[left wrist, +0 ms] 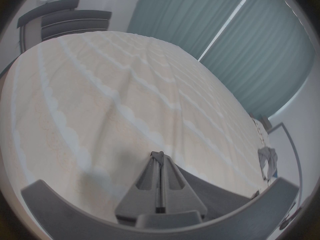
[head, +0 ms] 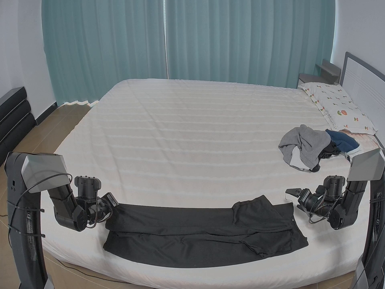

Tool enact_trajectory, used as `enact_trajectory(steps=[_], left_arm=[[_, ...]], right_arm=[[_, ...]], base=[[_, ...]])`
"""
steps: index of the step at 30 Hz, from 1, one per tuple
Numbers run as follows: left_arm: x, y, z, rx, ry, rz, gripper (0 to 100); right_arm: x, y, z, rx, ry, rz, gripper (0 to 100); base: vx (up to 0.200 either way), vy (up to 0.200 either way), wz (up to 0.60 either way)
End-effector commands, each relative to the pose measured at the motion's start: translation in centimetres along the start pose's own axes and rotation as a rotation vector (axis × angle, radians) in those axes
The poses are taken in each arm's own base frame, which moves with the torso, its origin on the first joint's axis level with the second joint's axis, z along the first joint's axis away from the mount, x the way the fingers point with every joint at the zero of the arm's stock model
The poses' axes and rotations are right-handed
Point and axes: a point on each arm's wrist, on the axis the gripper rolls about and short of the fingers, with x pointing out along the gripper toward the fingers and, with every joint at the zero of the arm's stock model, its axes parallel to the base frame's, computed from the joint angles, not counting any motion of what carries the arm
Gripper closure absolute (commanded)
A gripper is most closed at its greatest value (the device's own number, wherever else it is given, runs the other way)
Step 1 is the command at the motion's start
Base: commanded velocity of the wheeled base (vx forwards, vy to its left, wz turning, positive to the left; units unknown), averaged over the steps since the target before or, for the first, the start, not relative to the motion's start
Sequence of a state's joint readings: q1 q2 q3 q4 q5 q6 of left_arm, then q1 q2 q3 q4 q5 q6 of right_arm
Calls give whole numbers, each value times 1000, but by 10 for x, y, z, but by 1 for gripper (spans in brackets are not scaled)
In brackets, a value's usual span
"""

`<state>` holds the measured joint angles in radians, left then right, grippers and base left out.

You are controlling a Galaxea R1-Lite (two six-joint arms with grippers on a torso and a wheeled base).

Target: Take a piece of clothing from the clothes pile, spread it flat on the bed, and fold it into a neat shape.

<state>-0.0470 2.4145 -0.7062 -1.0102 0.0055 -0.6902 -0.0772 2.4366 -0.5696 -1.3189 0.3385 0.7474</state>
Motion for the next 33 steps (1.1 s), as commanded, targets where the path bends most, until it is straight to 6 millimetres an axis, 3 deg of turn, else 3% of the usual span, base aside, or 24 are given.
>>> enact_trajectory(steps=[1,23,24,33], left_arm=[[3,2,7,-67,-29,5,100],[4,2,7,-74,-29,5,100],[4,2,7,-74,-29,5,100],[4,2,6,-71,-26,6,100]], right_arm=[[1,3,-3,-7,7,5,0],[19,6,-14,-82,37,21,0],[20,5,-14,-94,37,20,100],[22,3,-4,-112,-24,-3,100]], base=[[0,0,0],[0,0,0],[0,0,0],[0,0,0]])
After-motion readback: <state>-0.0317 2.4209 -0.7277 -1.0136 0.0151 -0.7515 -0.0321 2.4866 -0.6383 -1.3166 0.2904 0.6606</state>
